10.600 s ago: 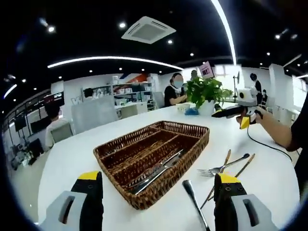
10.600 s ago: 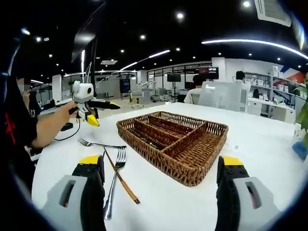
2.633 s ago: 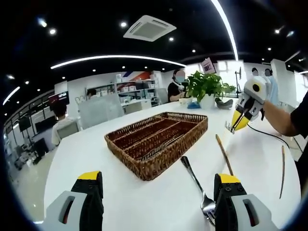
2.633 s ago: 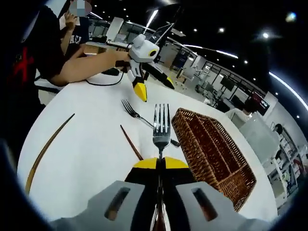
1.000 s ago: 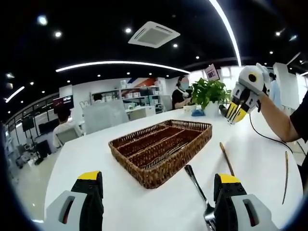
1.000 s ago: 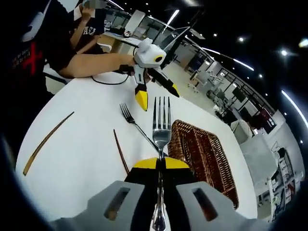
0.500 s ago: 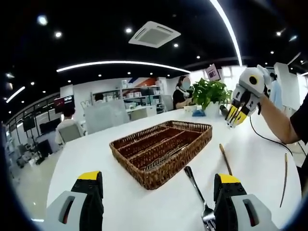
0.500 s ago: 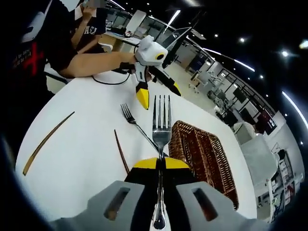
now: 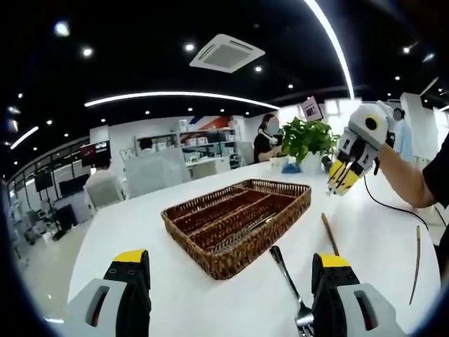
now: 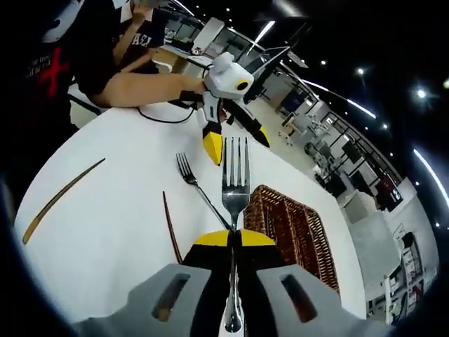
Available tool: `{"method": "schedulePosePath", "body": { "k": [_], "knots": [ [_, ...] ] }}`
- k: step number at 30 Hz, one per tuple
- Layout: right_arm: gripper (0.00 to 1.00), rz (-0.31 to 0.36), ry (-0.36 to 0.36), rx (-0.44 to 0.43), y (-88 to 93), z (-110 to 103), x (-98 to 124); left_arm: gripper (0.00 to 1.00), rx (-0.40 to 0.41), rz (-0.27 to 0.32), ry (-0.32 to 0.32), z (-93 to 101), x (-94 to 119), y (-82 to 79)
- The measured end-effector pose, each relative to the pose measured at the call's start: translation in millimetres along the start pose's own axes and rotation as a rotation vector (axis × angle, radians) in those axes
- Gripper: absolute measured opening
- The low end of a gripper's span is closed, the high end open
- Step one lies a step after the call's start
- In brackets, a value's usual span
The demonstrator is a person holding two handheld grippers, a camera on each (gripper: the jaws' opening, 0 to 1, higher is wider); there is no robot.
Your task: Arrange the knives, forks, and spoons in their matching storage slots by inserting each utensil handle-first until every utensil is classified and aligned in the correct compartment
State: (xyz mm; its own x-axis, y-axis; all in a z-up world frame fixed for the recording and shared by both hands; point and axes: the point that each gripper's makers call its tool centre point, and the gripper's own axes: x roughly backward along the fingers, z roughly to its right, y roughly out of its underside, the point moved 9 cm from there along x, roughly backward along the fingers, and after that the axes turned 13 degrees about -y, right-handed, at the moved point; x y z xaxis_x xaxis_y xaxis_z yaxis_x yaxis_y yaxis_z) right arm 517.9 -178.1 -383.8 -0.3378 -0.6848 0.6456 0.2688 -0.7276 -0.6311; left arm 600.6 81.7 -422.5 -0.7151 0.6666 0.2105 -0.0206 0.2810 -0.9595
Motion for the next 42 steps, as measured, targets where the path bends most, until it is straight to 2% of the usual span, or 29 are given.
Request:
{"method": "schedulePosePath", "body": {
  "k": [2,5,7,12,22,26,30,42],
  "knots": [
    [0.00,0.000,-0.028,0.000,1.6,2,-4,1.00,0.003,-0.001,-0.004,-1.1,-1,1.2],
    [0.00,-0.010,-0.031,0.001,3.7,7,-6,1.00,0.008,-0.005,-0.005,0.9,-3,2.2],
    [0.00,-0.005,-0.027,-0.005,4.8,13,-5,1.00,-0.015,-0.007,0.003,6.0,-5,1.9],
    [0.00,-0.023,-0.008,-0.015,7.1,26,-8,1.00,-0.007,-0.014,0.018,8.1,-10,6.4],
    [0.00,-0.068,-0.013,0.011,16.1,46,-6,1.00,-0.012,-0.014,-0.004,5.1,-14,10.6],
    [0.00,0.000,0.001,-0.004,17.4,57,-2,1.00,-0.007,-0.026,0.000,3.1,-15,14.2],
    [0.00,-0.005,0.009,0.003,22.1,68,-2,1.00,0.008,-0.034,-0.002,-0.9,-14,17.1],
    [0.00,-0.052,-0.003,0.042,34.6,99,-10,1.00,0.019,-0.040,0.009,4.1,-18,19.5]
  ]
}}
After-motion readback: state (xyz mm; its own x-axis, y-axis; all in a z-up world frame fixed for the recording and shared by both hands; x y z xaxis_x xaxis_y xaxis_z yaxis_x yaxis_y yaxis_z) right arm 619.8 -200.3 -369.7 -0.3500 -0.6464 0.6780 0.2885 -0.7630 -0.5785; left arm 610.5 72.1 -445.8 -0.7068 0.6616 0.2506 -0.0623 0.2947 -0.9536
